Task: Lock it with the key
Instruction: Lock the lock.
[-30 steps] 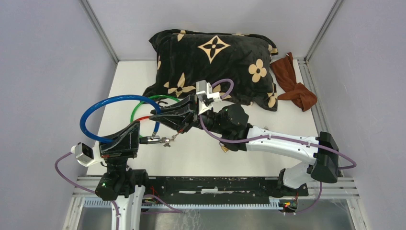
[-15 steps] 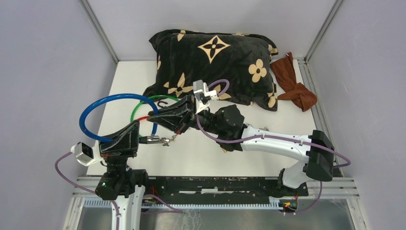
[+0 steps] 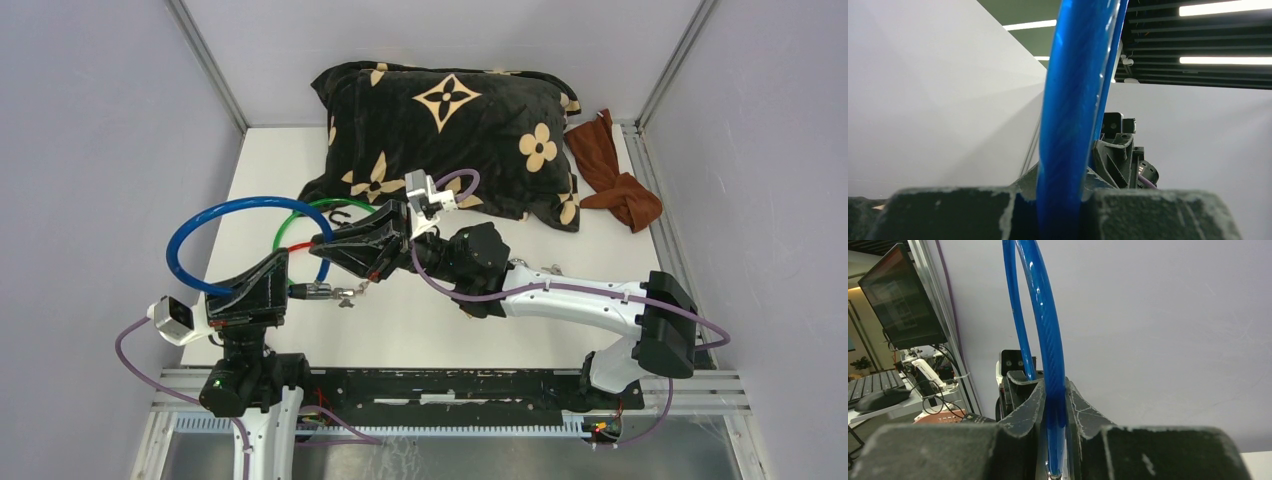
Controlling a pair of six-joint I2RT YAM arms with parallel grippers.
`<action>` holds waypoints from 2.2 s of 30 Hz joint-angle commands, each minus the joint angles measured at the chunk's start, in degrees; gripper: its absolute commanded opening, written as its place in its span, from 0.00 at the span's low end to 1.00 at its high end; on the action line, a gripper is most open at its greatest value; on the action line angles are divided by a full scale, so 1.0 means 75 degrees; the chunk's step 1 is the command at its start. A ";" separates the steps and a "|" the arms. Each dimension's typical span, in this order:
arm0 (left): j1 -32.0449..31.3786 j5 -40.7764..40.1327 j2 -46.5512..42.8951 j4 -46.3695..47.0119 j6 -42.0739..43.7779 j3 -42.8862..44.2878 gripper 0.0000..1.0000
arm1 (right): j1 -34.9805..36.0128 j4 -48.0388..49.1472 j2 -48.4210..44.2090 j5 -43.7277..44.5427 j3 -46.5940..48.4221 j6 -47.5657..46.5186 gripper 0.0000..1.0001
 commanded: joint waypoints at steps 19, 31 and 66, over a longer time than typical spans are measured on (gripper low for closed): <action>0.0081 -0.0189 -0.0054 0.0282 -0.0033 0.0220 0.02 | 0.0027 -0.1622 -0.0130 -0.0801 0.0151 -0.0748 0.18; 0.0080 -0.0032 -0.0054 0.0256 -0.0021 0.0182 0.02 | -0.0067 -0.2445 -0.0452 -0.0959 0.0444 -0.1423 0.61; 0.0085 -0.0283 -0.0054 0.0324 -0.0244 0.0265 0.02 | -0.0073 -0.3389 -0.0395 -0.1466 0.0474 -0.2203 0.19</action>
